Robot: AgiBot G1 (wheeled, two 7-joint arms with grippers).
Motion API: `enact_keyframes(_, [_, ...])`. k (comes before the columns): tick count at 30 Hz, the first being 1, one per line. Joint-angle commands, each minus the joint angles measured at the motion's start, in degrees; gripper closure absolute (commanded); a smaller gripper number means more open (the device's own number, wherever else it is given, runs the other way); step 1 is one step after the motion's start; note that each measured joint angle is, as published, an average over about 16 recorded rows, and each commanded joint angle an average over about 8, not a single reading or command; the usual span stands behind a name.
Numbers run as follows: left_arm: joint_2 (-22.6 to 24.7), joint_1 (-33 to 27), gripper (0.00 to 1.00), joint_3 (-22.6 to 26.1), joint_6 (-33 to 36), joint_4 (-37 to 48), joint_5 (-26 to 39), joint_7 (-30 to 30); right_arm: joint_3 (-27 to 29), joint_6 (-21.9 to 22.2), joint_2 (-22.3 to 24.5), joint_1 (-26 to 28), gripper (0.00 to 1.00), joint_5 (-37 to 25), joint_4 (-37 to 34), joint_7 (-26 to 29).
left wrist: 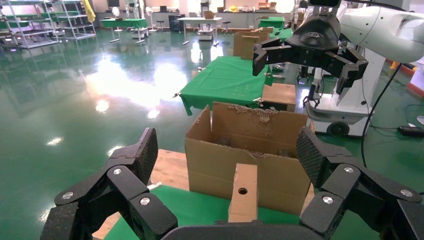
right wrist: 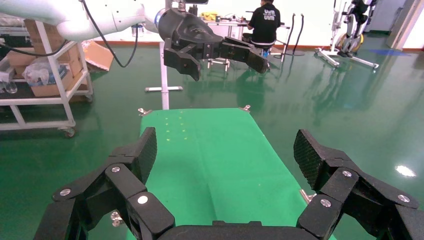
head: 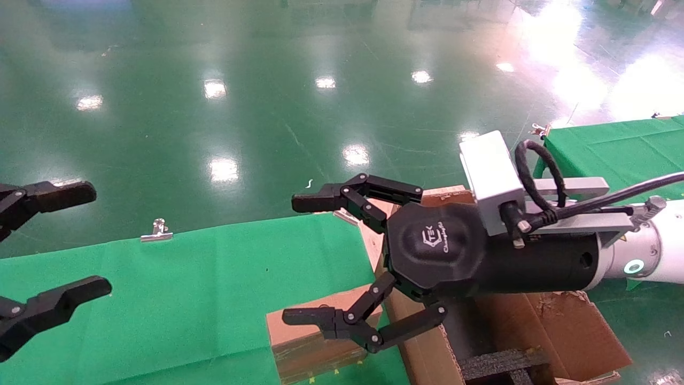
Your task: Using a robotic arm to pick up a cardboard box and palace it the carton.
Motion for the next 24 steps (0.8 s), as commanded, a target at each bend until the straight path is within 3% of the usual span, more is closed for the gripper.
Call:
enact_keyframes(1, [0.0, 0.0, 0.0, 0.0, 0.0, 0.0, 0.0, 0.0, 0.0, 0.0, 0.0, 0.0, 0.0, 0.0, 0.0, 0.0])
enact_keyframes(13, [0.0, 0.0, 0.01, 0.0, 0.0, 0.0, 0.0, 0.0, 0.0, 0.0, 0.0, 0.0, 0.0, 0.0, 0.0, 0.0])
enact_keyframes(14, [0.0, 0.0, 0.09, 0.0, 0.0, 0.0, 0.0, 0.0, 0.0, 0.0, 0.0, 0.0, 0.0, 0.0, 0.0, 0.0])
enact_keyframes(21, [0.0, 0.0, 0.95, 0.0, 0.0, 0.0, 0.0, 0.0, 0.0, 0.0, 0.0, 0.0, 0.0, 0.0, 0.0, 0.0])
enact_keyframes(22, [0.0, 0.0, 1.0, 0.0, 0.0, 0.0, 0.0, 0.0, 0.0, 0.0, 0.0, 0.0, 0.0, 0.0, 0.0, 0.0])
enact_keyframes(24, [0.0, 0.0, 1.0, 0.0, 0.0, 0.0, 0.0, 0.0, 0.0, 0.0, 0.0, 0.0, 0.0, 0.0, 0.0, 0.0])
